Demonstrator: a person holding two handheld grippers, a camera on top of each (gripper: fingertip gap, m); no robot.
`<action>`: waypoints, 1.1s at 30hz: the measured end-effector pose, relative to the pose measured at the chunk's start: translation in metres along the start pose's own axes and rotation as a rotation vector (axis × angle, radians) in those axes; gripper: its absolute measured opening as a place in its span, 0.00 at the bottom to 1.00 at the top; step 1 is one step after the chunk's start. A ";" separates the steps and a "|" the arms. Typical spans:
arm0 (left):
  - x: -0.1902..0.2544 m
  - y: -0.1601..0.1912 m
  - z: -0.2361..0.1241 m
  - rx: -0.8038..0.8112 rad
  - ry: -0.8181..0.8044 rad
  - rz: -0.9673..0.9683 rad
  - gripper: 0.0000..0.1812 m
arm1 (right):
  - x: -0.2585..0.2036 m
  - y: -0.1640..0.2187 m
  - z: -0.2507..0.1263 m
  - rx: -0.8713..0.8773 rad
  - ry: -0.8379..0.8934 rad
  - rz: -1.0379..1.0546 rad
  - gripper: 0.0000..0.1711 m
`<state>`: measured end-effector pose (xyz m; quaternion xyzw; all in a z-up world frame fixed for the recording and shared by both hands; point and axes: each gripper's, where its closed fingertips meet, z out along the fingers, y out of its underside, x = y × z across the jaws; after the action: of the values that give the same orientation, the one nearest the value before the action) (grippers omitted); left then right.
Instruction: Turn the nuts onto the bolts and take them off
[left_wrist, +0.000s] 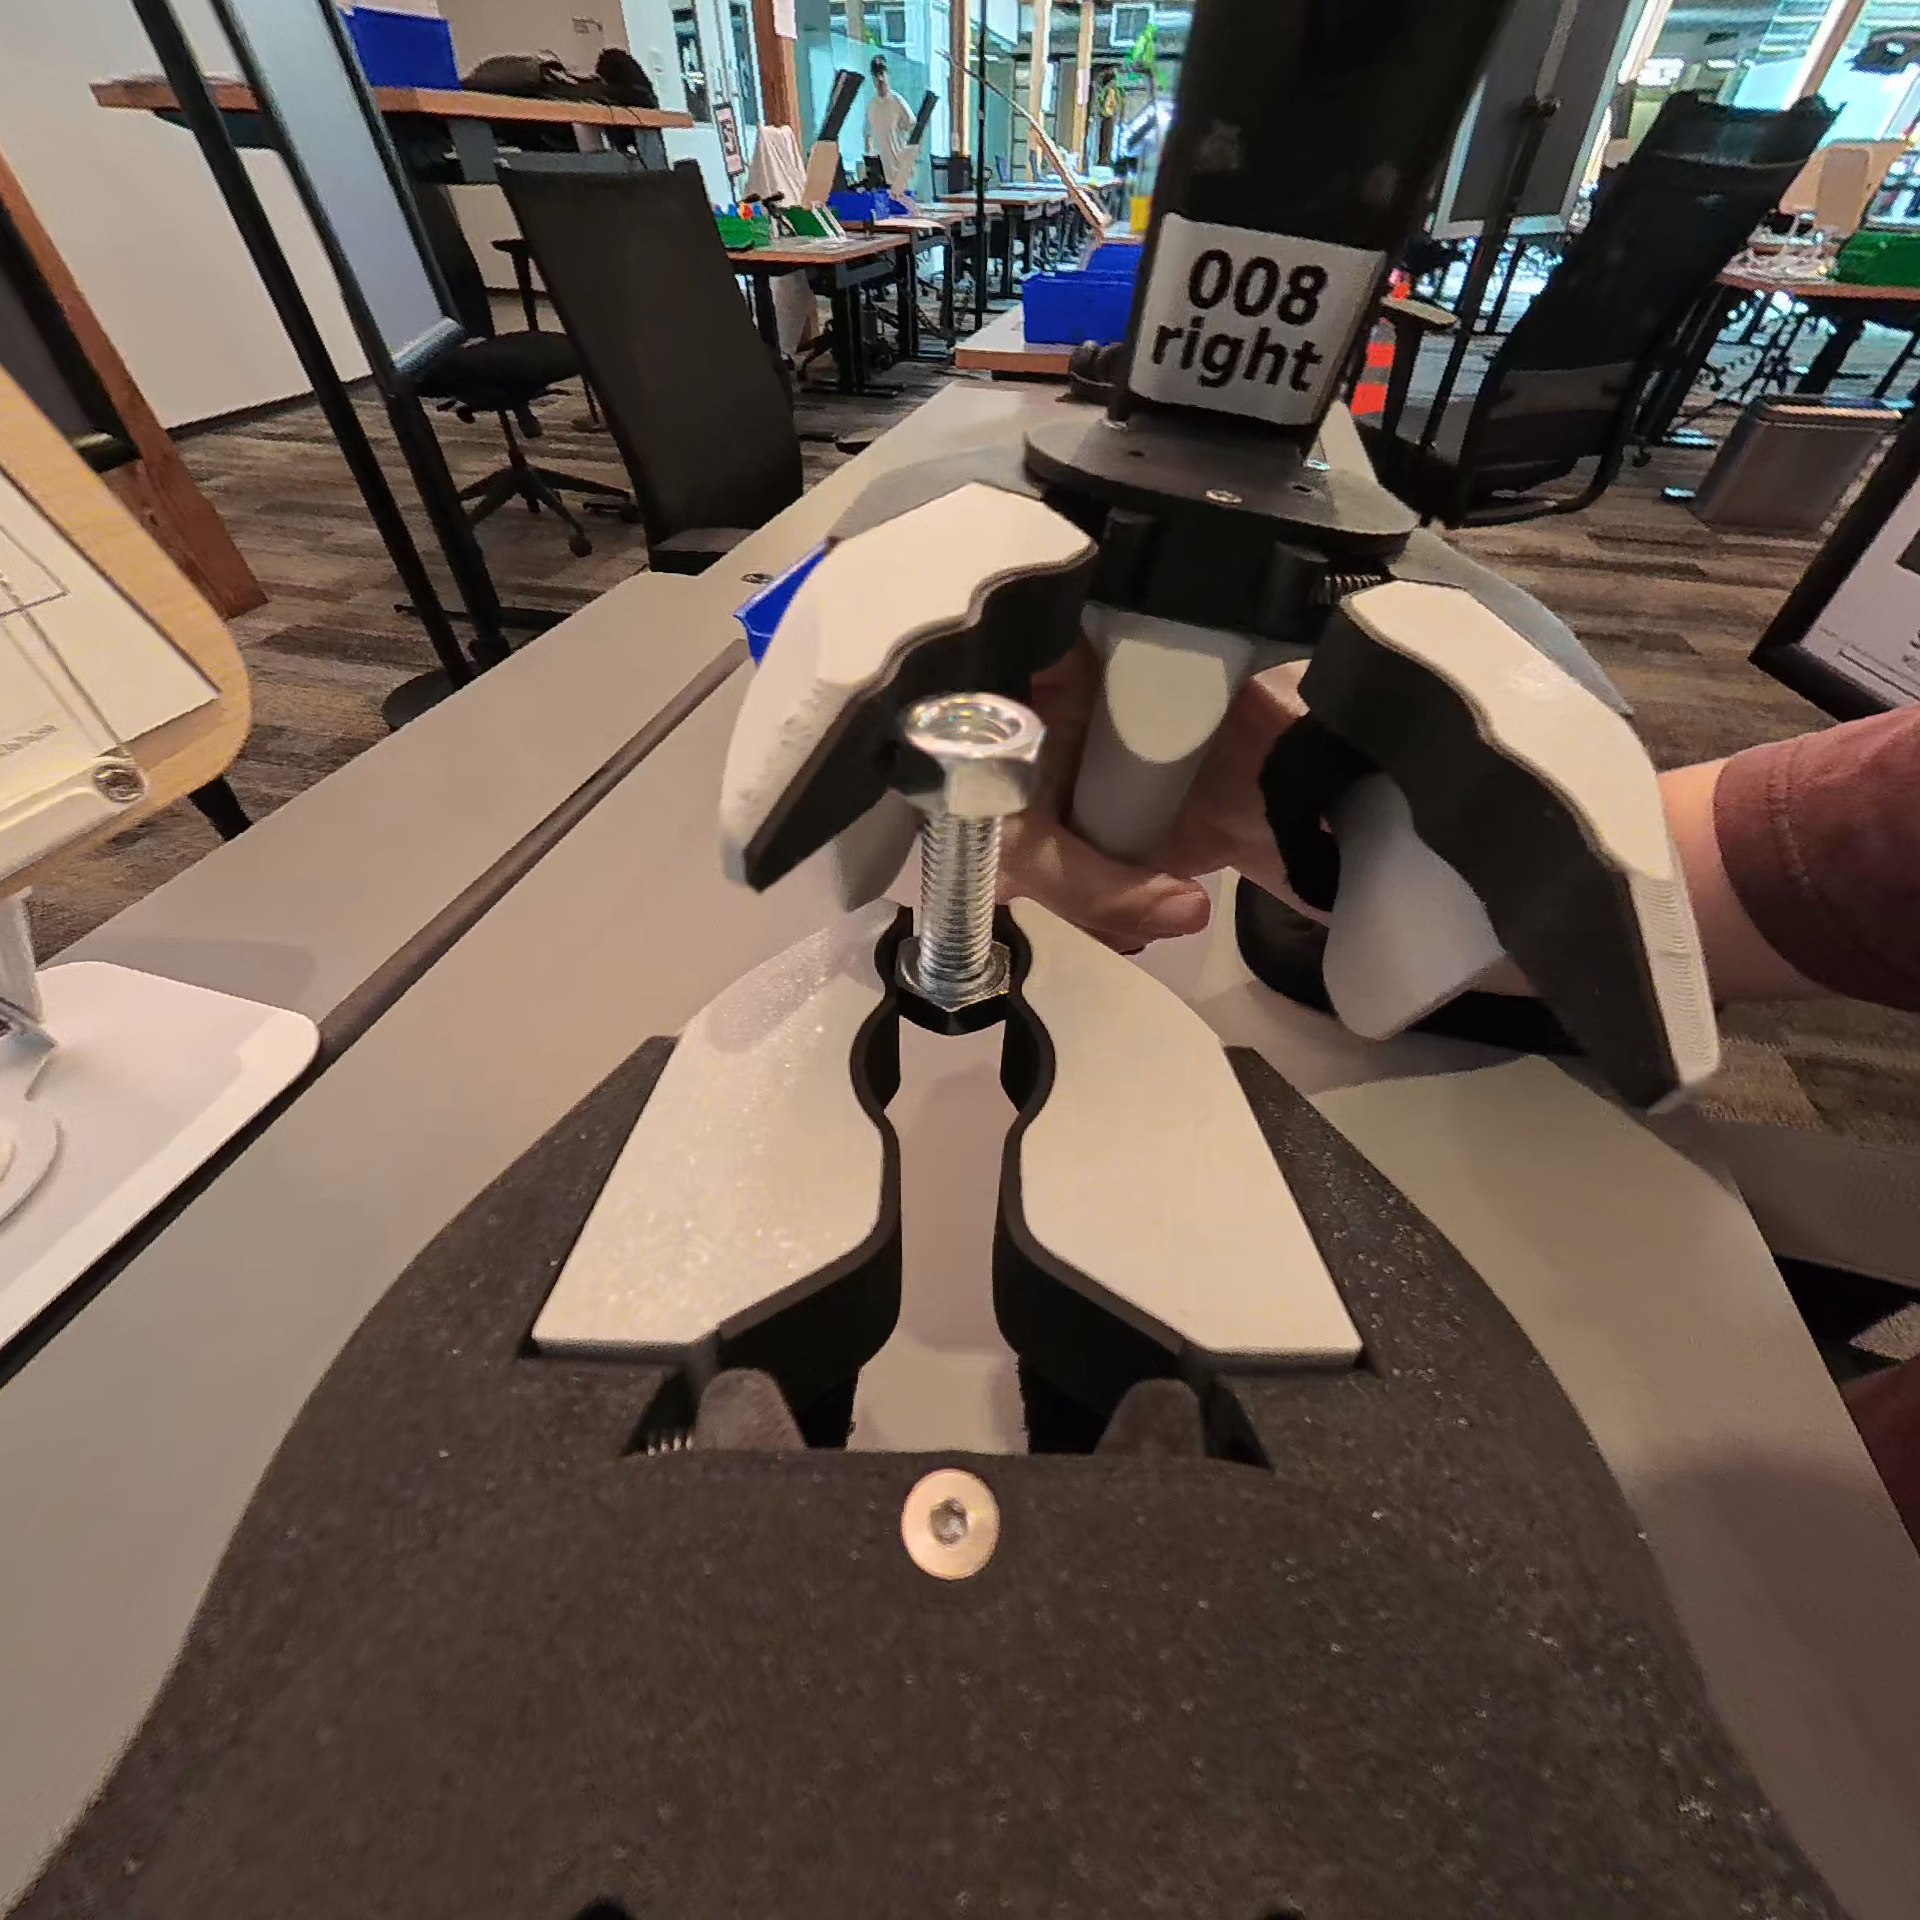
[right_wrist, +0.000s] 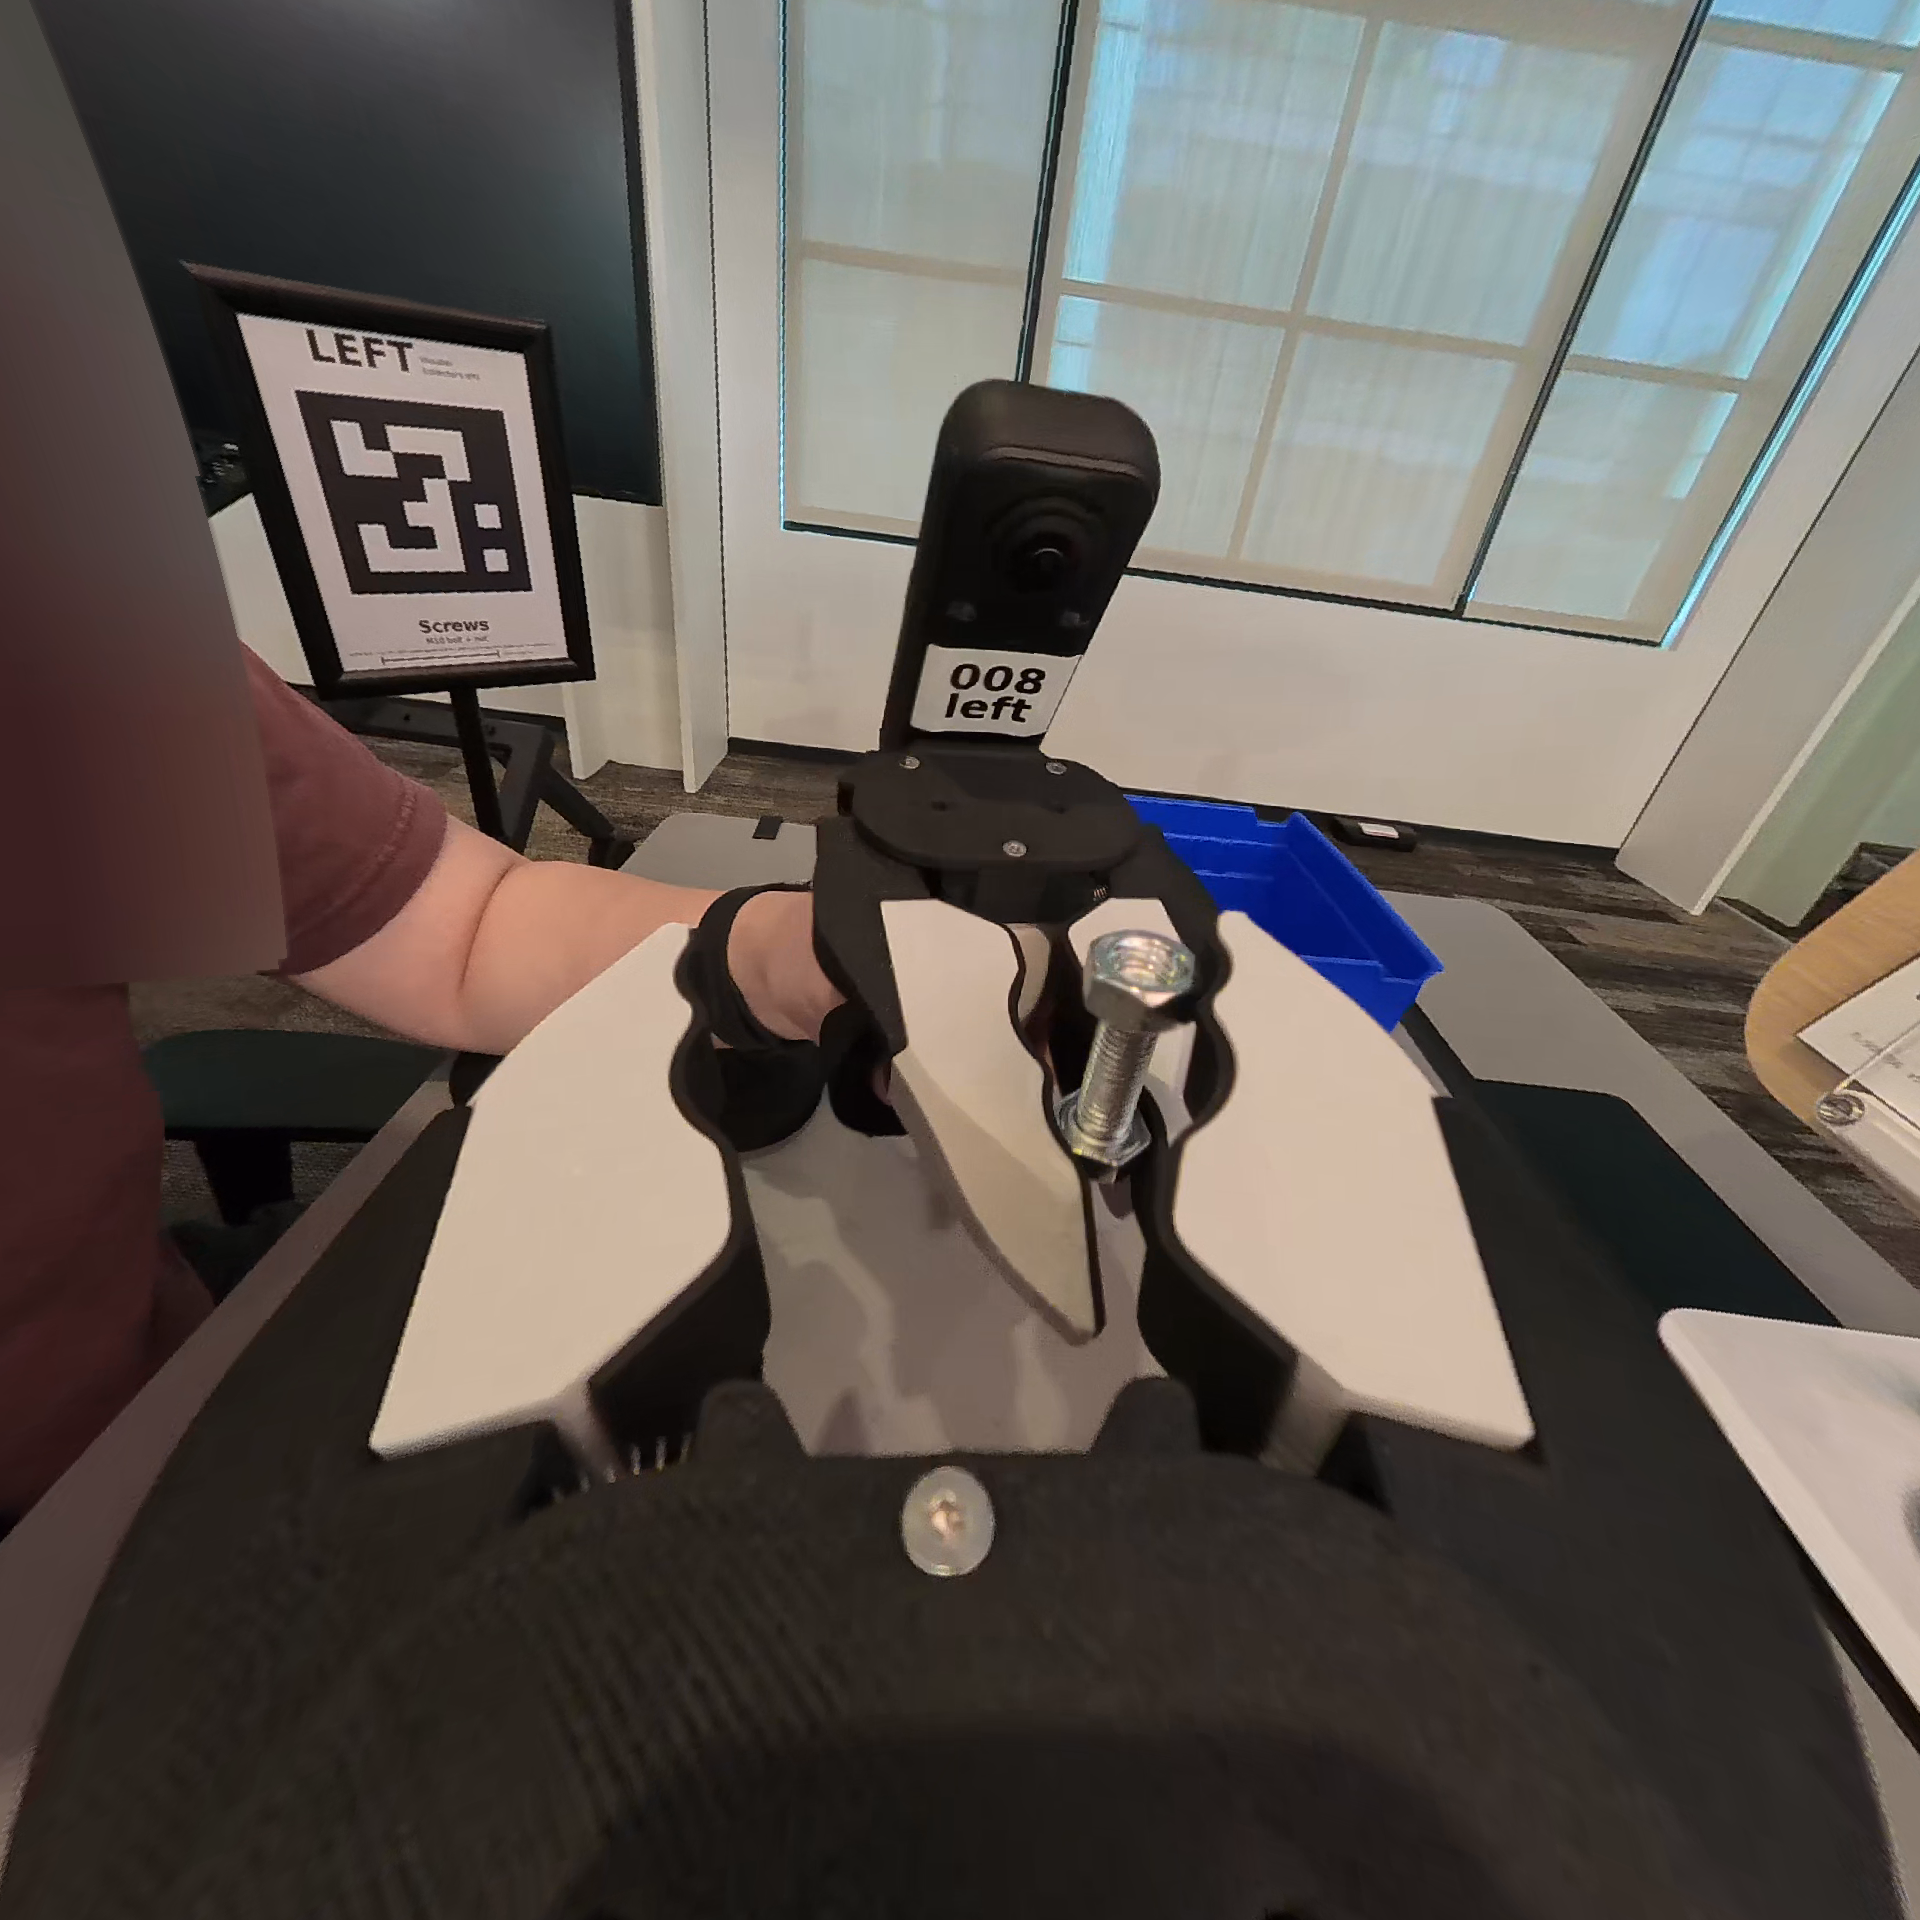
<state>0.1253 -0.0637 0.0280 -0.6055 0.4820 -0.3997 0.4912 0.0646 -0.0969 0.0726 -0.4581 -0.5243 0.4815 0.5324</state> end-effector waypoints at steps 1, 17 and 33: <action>-0.002 -0.001 -0.001 0.003 -0.009 -0.004 0.08 | 0.001 0.000 -0.001 -0.004 0.005 -0.001 0.52; 0.000 0.001 0.002 0.004 0.007 -0.018 0.08 | 0.002 0.002 -0.003 -0.021 0.009 -0.018 0.52; 0.000 0.004 0.005 -0.008 0.002 -0.014 0.08 | -0.002 -0.001 -0.004 -0.014 -0.014 -0.009 0.55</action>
<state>0.1293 -0.0632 0.0227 -0.6104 0.4800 -0.4016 0.4855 0.0689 -0.0988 0.0730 -0.4559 -0.5333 0.4790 0.5275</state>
